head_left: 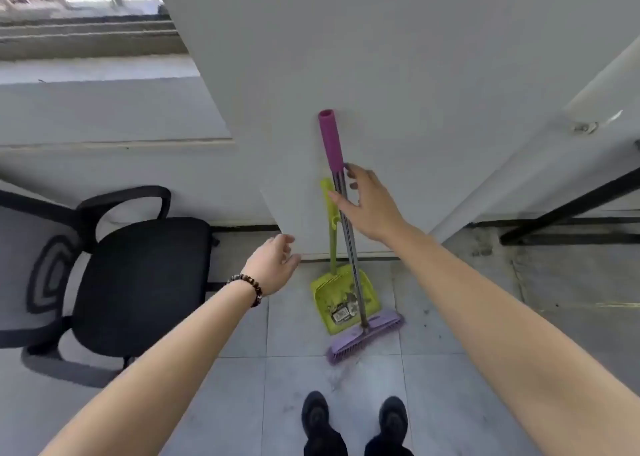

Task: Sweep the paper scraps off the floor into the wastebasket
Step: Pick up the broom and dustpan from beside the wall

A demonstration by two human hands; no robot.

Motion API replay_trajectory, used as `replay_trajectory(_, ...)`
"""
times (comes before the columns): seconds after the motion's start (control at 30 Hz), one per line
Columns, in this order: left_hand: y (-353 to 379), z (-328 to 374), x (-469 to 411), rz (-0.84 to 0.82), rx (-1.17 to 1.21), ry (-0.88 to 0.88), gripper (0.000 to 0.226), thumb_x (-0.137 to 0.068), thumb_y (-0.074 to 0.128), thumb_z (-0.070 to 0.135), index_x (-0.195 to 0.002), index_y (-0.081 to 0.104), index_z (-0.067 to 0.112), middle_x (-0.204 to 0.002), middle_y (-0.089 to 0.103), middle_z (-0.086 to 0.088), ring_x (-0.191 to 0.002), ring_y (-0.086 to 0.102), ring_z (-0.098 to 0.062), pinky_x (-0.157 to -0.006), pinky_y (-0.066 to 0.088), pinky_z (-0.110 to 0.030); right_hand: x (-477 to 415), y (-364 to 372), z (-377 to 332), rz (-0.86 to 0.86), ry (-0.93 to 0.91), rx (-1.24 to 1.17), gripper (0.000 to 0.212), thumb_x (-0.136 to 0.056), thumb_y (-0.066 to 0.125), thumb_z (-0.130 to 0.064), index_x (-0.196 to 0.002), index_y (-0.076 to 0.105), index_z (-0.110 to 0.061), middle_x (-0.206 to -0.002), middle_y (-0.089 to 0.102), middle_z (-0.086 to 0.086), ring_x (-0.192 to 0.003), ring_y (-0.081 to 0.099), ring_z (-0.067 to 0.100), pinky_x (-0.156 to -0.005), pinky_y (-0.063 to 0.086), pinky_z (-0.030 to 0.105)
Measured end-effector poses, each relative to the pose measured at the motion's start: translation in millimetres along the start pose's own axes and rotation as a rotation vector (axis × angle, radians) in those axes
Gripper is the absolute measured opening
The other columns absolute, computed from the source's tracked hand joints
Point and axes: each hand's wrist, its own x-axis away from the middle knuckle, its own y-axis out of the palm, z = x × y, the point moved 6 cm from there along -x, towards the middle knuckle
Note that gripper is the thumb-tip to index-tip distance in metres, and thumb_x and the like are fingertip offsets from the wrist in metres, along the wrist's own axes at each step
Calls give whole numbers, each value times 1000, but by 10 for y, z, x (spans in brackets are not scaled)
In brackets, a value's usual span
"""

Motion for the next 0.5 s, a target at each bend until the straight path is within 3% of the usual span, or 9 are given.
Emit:
replay_trajectory(0.17, -281, 182, -461, 115, 2, 55, 52, -95, 54, 31, -142, 38, 14, -133, 53, -7, -115, 57, -21, -96, 49, -38, -175, 27, -87, 17, -32, -74, 50, -96, 56, -34, -143, 40, -25, -112, 57, -2, -100, 57, 11, -87, 50, 30)
replay_trajectory(0.27, -278, 436, -634, 162, -132, 192, 64, -94, 56, 28, -149, 27, 14, -145, 36, -10, -123, 50, -28, -91, 51, -42, 61, 51, 201, 18, 17, -98, 27, -98, 52, -26, -124, 48, -23, -103, 50, 1, -84, 52, 12, -76, 45, 29)
replay_trajectory(0.33, -249, 607, -790, 180, -134, 246, 67, -93, 57, 28, -150, 26, 14, -147, 32, -10, -126, 46, -30, -90, 51, -42, 323, -24, 446, 89, 67, -176, 12, -100, 48, -22, -110, 44, -25, -92, 51, 3, -79, 56, 18, -68, 43, 30)
replay_trajectory(0.4, -149, 748, -942, 134, -134, 282, 67, -93, 57, 31, -151, 27, 15, -148, 32, -9, -132, 40, -30, -97, 47, -43, 625, -113, 729, 163, 156, -242, 7, -101, 46, -18, -104, 41, -22, -86, 54, 12, -82, 61, 29, -68, 45, 29)
replay_trajectory(0.5, 33, 853, -1079, 48, -172, 286, 62, -94, 56, 36, -149, 33, 16, -146, 34, -6, -128, 43, -28, -101, 44, -41, 962, -204, 1097, 203, 276, -265, 4, -102, 45, -15, -104, 41, -17, -92, 58, 20, -81, 59, 30, -64, 42, 20)
